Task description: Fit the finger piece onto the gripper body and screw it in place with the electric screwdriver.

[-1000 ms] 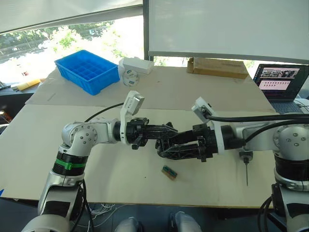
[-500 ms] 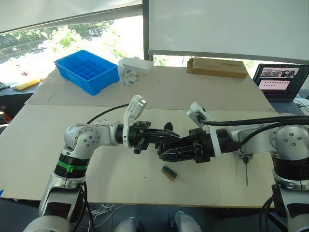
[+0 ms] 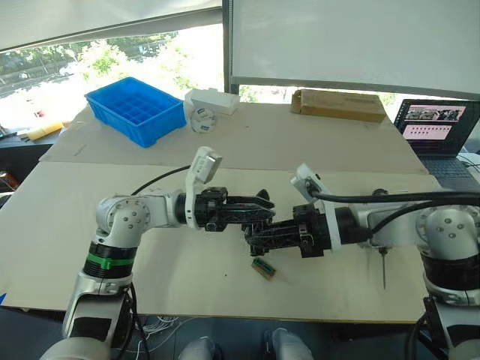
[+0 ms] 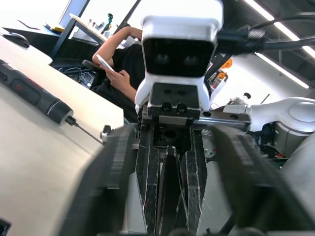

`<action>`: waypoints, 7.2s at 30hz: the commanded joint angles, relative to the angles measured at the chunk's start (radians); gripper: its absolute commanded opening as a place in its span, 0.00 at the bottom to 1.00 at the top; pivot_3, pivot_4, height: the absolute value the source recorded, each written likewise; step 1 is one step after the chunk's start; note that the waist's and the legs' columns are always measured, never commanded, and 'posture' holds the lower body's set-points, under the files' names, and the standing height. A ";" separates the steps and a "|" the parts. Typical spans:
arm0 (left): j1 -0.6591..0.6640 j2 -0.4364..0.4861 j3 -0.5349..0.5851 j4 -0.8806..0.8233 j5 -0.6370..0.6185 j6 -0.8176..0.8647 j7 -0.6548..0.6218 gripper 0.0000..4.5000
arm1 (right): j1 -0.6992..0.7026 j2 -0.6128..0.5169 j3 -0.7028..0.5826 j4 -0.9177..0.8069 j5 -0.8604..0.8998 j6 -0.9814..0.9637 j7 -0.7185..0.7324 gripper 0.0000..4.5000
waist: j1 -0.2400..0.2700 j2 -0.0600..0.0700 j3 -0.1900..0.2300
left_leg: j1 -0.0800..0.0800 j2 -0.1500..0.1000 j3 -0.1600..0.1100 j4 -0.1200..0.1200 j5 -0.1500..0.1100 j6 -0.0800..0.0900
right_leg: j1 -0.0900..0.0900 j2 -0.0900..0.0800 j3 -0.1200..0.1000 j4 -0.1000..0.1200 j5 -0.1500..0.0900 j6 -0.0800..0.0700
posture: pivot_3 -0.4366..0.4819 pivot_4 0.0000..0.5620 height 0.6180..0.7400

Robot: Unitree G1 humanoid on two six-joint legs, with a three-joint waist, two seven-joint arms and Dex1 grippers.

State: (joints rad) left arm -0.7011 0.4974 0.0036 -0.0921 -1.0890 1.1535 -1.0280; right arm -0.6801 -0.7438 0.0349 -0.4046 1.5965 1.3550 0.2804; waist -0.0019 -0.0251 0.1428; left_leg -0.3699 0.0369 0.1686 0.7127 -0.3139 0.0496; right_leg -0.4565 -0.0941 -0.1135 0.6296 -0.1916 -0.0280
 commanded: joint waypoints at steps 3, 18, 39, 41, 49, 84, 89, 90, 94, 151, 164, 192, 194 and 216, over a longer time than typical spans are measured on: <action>0.003 0.086 0.031 0.054 0.129 -0.181 -0.110 1.00 | 0.056 0.000 -0.108 -0.081 -0.074 -0.148 0.087 0.09 | 0.000 0.000 0.000 | 0.000 0.000 0.000 0.000 0.000 0.000 | 0.000 0.000 -0.002 0.000 0.000 0.000 | 0.48 0.27 1.00; 0.160 0.071 -0.106 0.538 0.721 -1.176 -0.437 1.00 | 0.245 0.029 -0.112 -0.179 -0.439 -0.451 0.387 0.09 | 0.016 0.000 0.000 | -0.002 0.000 0.000 0.000 -0.001 0.002 | 0.000 -0.001 -0.008 -0.002 0.000 0.000 | 0.48 0.27 1.00; -0.110 -0.294 -0.161 1.126 0.971 -1.533 -0.310 1.00 | 0.269 0.078 -0.056 -0.247 -0.601 -0.547 0.448 0.09 | 0.015 -0.001 0.000 | -0.005 -0.001 -0.003 0.004 -0.004 0.008 | 0.000 -0.004 -0.011 -0.003 0.002 0.002 | 0.48 0.27 1.00; -0.117 -0.304 -0.169 1.142 0.987 -1.539 -0.317 1.00 | 0.280 0.078 -0.055 -0.253 -0.609 -0.548 0.448 0.09 | 0.015 -0.001 0.000 | -0.005 -0.002 -0.003 0.005 -0.005 0.009 | 0.000 -0.004 -0.011 -0.003 0.002 0.003 | 0.48 0.27 1.00; -0.113 -0.297 -0.165 1.168 1.022 -1.570 -0.314 0.69 | 0.316 0.087 -0.060 -0.266 -0.640 -0.567 0.436 0.09 | 0.013 -0.001 0.000 | -0.009 -0.002 -0.003 0.011 -0.008 0.014 | 0.000 -0.005 -0.011 -0.004 0.005 0.007 | 0.48 0.27 1.00; -0.075 -0.272 -0.202 1.045 1.049 -1.503 -0.275 0.51 | 0.297 0.187 0.155 0.166 -1.245 -1.009 0.655 0.09 | 0.008 0.000 -0.001 | -0.010 -0.002 -0.002 0.016 -0.008 0.014 | 0.001 -0.005 -0.010 -0.002 0.006 0.009 | 0.48 0.27 1.00; -0.069 -0.270 -0.204 1.039 1.049 -1.503 -0.277 0.51 | 0.299 0.192 0.160 0.176 -1.254 -1.012 0.653 0.09 | 0.007 0.000 -0.001 | -0.010 -0.002 -0.002 0.016 -0.008 0.014 | 0.001 -0.005 -0.010 -0.002 0.006 0.009 | 0.48 0.27 1.00; -0.067 -0.269 -0.205 1.037 1.049 -1.502 -0.277 0.51 | 0.300 0.193 0.162 0.177 -1.255 -1.013 0.655 0.09 | 0.007 0.000 -0.001 | -0.010 -0.002 -0.002 0.016 -0.008 0.014 | 0.001 -0.005 -0.010 -0.002 0.006 0.009 | 0.48 0.27 1.00; -0.063 -0.268 -0.207 1.033 1.049 -1.498 -0.277 0.51 | 0.299 0.198 0.171 0.183 -1.257 -1.011 0.660 0.09 | 0.006 0.000 -0.001 | -0.009 -0.002 -0.002 0.016 -0.008 0.014 | 0.001 -0.005 -0.010 -0.002 0.006 0.009 | 0.48 0.27 1.00; -0.011 -0.260 -0.215 0.972 1.029 -1.450 -0.262 0.51 | 0.127 0.125 0.203 0.131 -1.217 -0.671 0.685 0.09 | -0.009 0.001 -0.008 | -0.002 -0.002 -0.003 0.015 -0.009 0.015 | 0.007 -0.014 -0.012 -0.002 0.006 0.009 | 0.48 0.27 1.00; 0.011 -0.247 -0.203 0.975 1.030 -1.441 -0.242 0.51 | 0.124 0.152 0.080 0.024 -1.140 -0.814 0.711 0.99 | -0.011 0.002 -0.008 | -0.008 -0.003 -0.003 0.016 -0.009 0.015 | 0.001 -0.011 -0.012 -0.001 0.006 0.009 | 0.48 0.27 1.00; 0.262 0.129 0.080 0.367 0.642 -1.093 -0.393 0.99 | 0.927 0.120 -0.675 -0.354 -0.910 -0.863 0.516 1.00 | 0.023 0.004 -0.005 | -0.012 -0.002 -0.006 0.015 -0.009 0.015 | 0.001 -0.013 -0.011 -0.003 0.005 0.011 | 0.48 0.27 1.00; 0.269 0.171 0.113 0.302 0.603 -1.029 -0.380 0.99 | 1.040 0.167 -0.741 -0.347 -0.993 -0.941 0.506 1.00 | 0.025 0.004 -0.005 | -0.012 -0.003 -0.006 0.015 -0.009 0.016 | 0.001 -0.013 -0.010 -0.003 0.004 0.012 | 0.48 0.27 1.00; 0.246 0.140 0.074 -0.022 0.471 -0.834 -0.290 0.99 | 0.748 -0.232 -0.695 0.164 -0.876 -0.249 0.226 1.00 | 0.010 0.007 -0.004 | -0.003 -0.004 -0.002 0.007 -0.008 0.014 | 0.003 -0.009 0.001 -0.002 0.001 0.010 | 0.48 0.27 1.00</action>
State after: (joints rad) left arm -0.4349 0.6383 0.0830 -0.0655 -0.5833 0.2958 -1.3176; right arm 0.1037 -0.9258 -0.6881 -0.2759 0.7107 1.0353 0.5039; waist 0.0080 -0.0181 0.1388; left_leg -0.3725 0.0325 0.1668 0.7203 -0.3219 0.0636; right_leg -0.4534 -0.1025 -0.1124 0.6277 -0.1901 -0.0177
